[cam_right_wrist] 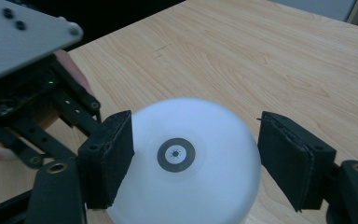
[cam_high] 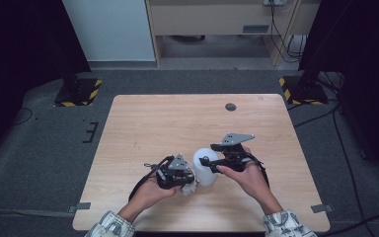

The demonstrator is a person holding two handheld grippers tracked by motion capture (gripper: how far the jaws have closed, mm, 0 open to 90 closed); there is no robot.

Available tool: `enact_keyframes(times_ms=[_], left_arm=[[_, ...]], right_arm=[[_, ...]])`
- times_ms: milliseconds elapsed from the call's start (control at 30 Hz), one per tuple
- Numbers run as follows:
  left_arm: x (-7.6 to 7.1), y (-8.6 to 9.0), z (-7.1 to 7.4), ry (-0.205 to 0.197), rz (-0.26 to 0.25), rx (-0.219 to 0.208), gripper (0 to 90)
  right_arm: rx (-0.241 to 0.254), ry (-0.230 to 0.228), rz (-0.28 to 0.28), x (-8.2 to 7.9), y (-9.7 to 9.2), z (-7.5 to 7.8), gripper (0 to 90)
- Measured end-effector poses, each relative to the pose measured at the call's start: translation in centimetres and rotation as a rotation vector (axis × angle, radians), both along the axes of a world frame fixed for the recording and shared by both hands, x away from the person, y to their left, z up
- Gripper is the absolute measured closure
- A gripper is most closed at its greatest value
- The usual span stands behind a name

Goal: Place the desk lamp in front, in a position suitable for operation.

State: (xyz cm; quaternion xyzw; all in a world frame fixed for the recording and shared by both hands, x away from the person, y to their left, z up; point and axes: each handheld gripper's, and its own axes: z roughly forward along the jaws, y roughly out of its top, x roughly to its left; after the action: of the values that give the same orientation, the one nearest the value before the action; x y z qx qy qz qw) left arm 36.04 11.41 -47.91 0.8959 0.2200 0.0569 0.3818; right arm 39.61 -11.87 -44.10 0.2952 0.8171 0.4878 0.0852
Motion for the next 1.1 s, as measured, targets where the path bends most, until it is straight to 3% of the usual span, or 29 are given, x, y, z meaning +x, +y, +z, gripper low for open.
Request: enact_keyframes(times_ms=[167,233,300,700,900,1100], left_arm=[[0.1,0.9,1.8,-0.052,0.043,-0.065,82.2],[0.5,1.4,2.2,-0.061,0.073,-0.101,82.8],[0.9,1.7,2.1,-0.039,0.094,-0.134,83.9],[2.0,0.7,0.0,-0.013,0.095,-0.028,86.2],[1.6,0.8,0.8,-0.037,0.085,-0.046,86.6],[0.9,0.4,0.6,-0.017,0.053,-0.037,86.7]], right_arm=[[-0.002,-0.001,-0.001,0.0,-0.1,0.0,27.6],[-0.002,-0.002,-0.001,0.0,-0.1,0.0,27.6],[-0.002,-0.001,-0.001,0.0,-0.1,0.0,27.6],[-0.002,-0.002,-0.005,0.0,-0.1,0.0,27.6],[0.000,-0.002,-0.005,0.0,-0.1,0.0,27.6],[-0.001,0.003,-0.001,0.0,-0.2,0.0,27.6]])
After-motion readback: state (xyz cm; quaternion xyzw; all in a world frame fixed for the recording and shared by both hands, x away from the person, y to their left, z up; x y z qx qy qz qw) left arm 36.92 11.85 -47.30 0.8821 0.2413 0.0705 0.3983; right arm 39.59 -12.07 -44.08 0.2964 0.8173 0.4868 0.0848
